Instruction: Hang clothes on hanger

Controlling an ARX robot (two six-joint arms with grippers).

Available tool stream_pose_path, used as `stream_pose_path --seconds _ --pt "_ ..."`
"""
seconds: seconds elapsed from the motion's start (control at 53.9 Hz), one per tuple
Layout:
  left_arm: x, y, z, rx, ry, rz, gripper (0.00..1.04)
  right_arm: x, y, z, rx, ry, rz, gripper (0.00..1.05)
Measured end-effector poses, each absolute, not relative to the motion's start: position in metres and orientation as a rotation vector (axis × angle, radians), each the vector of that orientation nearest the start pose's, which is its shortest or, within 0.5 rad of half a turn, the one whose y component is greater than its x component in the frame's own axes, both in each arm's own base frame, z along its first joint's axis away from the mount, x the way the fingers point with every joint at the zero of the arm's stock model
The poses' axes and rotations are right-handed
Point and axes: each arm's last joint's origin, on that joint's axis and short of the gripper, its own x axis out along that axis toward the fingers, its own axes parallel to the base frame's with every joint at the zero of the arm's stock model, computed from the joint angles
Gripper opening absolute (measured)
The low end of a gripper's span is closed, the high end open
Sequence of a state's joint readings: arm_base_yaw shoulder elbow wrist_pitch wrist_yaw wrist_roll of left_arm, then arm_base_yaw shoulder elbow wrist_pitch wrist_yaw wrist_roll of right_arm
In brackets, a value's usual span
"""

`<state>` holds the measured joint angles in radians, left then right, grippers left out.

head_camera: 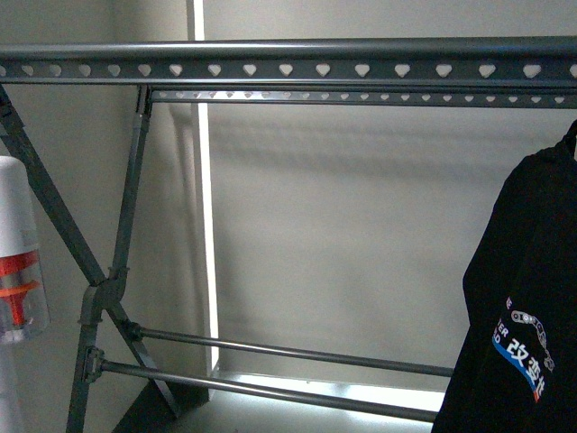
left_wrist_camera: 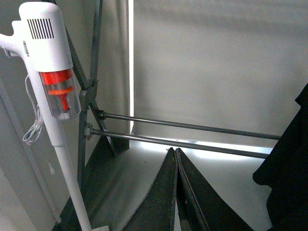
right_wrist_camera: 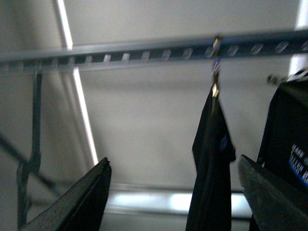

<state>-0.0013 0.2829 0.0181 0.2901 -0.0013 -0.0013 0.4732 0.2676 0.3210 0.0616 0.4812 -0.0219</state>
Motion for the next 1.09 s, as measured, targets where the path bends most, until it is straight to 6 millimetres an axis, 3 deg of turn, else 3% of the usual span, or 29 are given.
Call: stream_pose_path --seconds 0.093,0.148,0.334,0.501,0.983,1.094 --pt "0.114 0.0 0.173 -0.001 -0.023 -0.001 0.04 0.098 0.033 0.212 -0.017 -0.001 0.022 0.59" --pt "0.112 0.0 0.173 -0.002 -0.021 -0.001 0.04 0.099 0.026 0.181 -0.025 0.024 0.029 0.44" --pt "0.108 0.0 0.172 -0.002 -0.021 0.0 0.04 0.097 0.014 0.175 -0.01 -0.008 0.011 0.02" --pt "0.097 0.0 0.17 -0.002 -0.015 0.002 0.04 0.098 0.001 0.165 -0.01 -0.002 -0.001 0.02" --pt "0.097 0.0 0.17 -0.002 -0.016 0.0 0.04 0.098 0.0 0.165 -0.011 -0.001 0.001 0.03" --pt "0.097 0.0 0.17 -0.002 -0.016 0.0 0.04 0.098 0.0 0.165 -0.01 -0.001 0.001 0.19"
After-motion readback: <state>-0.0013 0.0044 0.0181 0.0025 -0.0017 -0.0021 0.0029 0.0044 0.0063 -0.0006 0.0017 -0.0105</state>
